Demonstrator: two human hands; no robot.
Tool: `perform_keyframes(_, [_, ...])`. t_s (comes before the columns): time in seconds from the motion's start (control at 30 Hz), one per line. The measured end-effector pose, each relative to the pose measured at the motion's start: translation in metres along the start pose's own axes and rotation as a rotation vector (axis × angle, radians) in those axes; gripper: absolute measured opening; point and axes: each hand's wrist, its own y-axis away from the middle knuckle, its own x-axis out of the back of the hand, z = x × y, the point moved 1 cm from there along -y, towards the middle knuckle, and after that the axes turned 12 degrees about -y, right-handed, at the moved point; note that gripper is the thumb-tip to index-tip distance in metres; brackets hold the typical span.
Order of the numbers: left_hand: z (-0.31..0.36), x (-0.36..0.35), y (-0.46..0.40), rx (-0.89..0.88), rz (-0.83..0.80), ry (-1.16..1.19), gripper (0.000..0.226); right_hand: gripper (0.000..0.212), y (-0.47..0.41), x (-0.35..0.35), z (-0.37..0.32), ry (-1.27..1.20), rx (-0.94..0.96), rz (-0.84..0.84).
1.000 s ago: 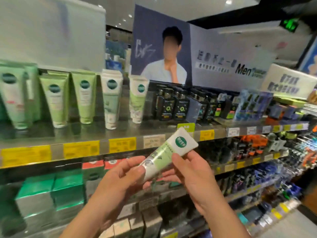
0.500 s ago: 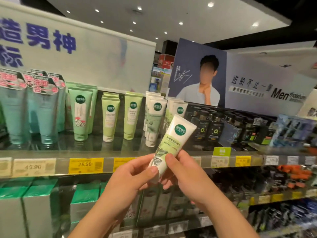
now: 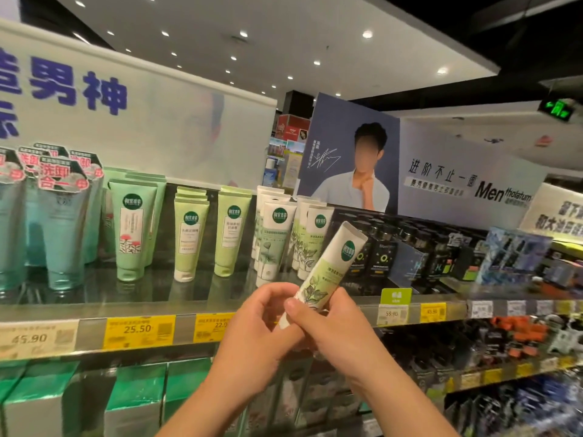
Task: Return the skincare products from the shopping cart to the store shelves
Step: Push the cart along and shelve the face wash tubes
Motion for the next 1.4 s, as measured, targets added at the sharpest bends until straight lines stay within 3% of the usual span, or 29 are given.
perform_keyframes(0.13, [0.003, 0.001, -0.01, -0.005, -0.033, -0.045, 0.038, 0.054, -0.008, 0.003, 0.001, 0.039, 0.022, 0.067])
perform_keyframes(0.27, [0.001, 0.009, -0.021, -0.024, 0.011, -0.097, 0.043, 0.041, -0.023, 0.009, -0.004, 0.114, 0.05, 0.172])
perform_keyframes(0.43, [0.0, 0.018, -0.033, -0.015, 0.034, -0.037, 0.042, 0.048, -0.05, 0.02, -0.009, 0.217, 0.098, 0.268])
perform_keyframes(0.8, [-0.002, 0.03, -0.041, -0.02, 0.067, 0.058, 0.038, 0.055, -0.098, 0.024, 0.007, 0.451, 0.086, 0.268])
perform_keyframes(1.4, [-0.004, 0.028, -0.04, 0.023, 0.069, 0.066, 0.037, 0.055, -0.111, 0.022, 0.023, 0.499, 0.06, 0.247])
